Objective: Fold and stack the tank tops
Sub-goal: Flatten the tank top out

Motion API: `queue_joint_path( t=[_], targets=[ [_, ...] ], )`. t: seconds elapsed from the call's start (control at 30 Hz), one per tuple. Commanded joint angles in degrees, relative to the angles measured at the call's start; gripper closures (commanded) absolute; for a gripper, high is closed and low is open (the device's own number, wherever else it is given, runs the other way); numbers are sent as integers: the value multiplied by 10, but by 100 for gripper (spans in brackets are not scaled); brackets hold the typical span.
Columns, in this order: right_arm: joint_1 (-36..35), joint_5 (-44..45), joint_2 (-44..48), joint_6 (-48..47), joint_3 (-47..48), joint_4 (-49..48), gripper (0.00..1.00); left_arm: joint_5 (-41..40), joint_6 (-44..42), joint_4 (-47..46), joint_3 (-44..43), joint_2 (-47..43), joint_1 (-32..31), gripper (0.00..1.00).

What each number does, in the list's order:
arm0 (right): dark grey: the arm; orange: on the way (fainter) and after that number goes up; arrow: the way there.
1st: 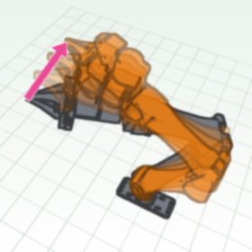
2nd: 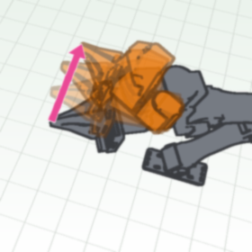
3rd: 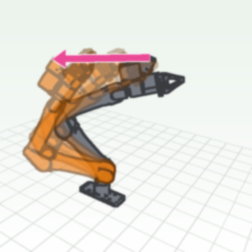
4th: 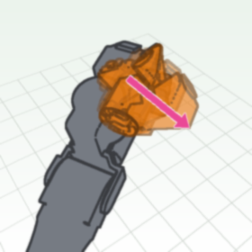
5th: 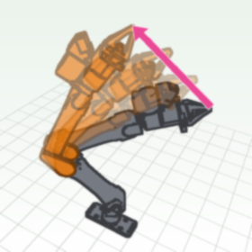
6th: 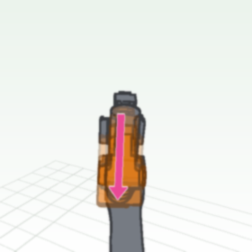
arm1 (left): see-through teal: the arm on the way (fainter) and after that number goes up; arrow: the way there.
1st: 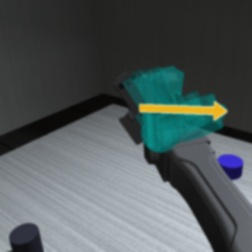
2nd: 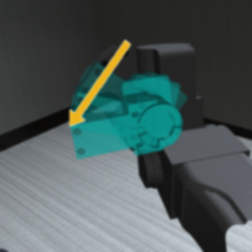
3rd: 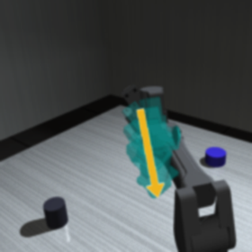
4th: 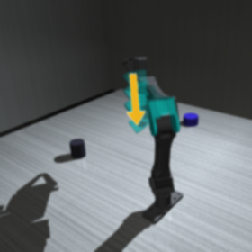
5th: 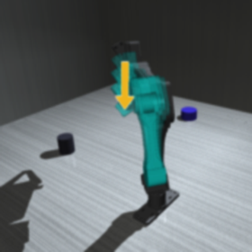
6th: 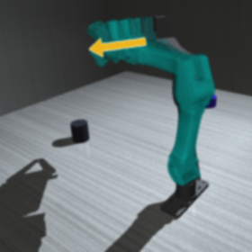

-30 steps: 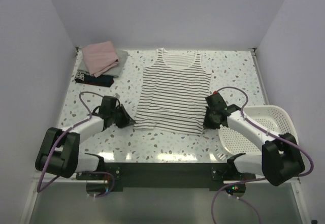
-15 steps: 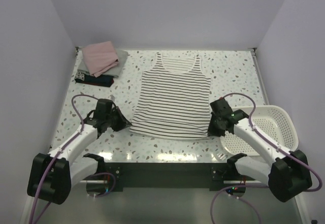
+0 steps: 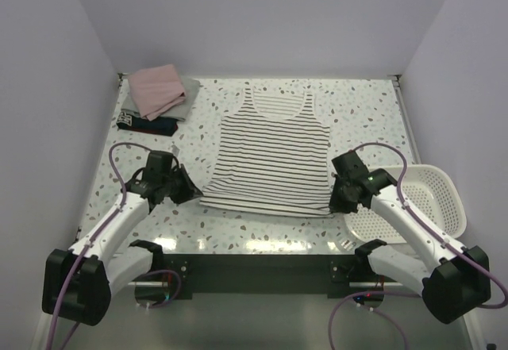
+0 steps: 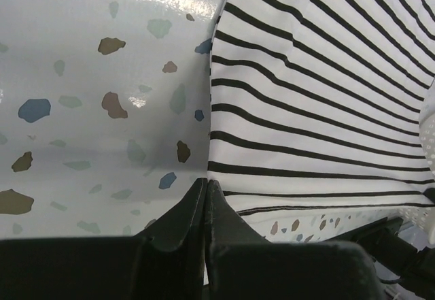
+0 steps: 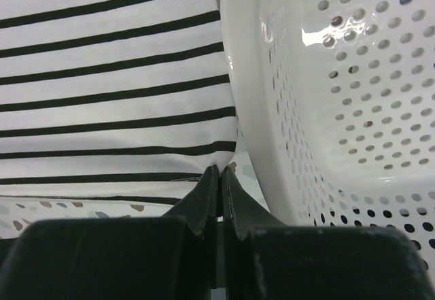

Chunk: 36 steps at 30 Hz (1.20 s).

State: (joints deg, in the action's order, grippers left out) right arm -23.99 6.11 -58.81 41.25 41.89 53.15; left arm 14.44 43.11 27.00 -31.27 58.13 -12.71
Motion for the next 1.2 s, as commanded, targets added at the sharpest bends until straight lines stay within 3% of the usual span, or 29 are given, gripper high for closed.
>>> queue_joint_path(
  t=[0.0,0.07,0.1,0.13,0.23,0.37,0.47,0.63,0.77,0.9,1.17],
  targets=[
    [0,-8,-4,-11,7,25,94,9,-25,18,4,-14,5,95],
    [1,-17,-6,-15,11,24,82,16,-35,22,3,-13,6,75],
    [1,-15,-3,-17,14,26,67,17,-38,24,0,-19,6,68],
    [1,-13,0,-21,21,28,62,18,-43,27,-4,-25,6,61],
    [1,-2,12,-27,48,38,48,9,-56,41,-41,-48,6,50],
    [-6,-19,9,-29,75,17,48,7,-64,17,-110,-32,6,49],
    [-34,-27,-27,-10,84,-42,49,2,-50,-59,-137,46,3,50],
    [-116,7,-137,27,128,-134,50,10,-46,-225,-201,243,1,54],
    [-116,50,-242,33,156,-182,50,21,-54,-319,-271,382,-1,55],
    [-119,54,-284,35,169,-225,53,-38,-93,-313,-352,465,-1,55],
    [-240,112,-313,67,231,-205,53,-113,-151,-223,-524,606,-1,55]
  ],
)
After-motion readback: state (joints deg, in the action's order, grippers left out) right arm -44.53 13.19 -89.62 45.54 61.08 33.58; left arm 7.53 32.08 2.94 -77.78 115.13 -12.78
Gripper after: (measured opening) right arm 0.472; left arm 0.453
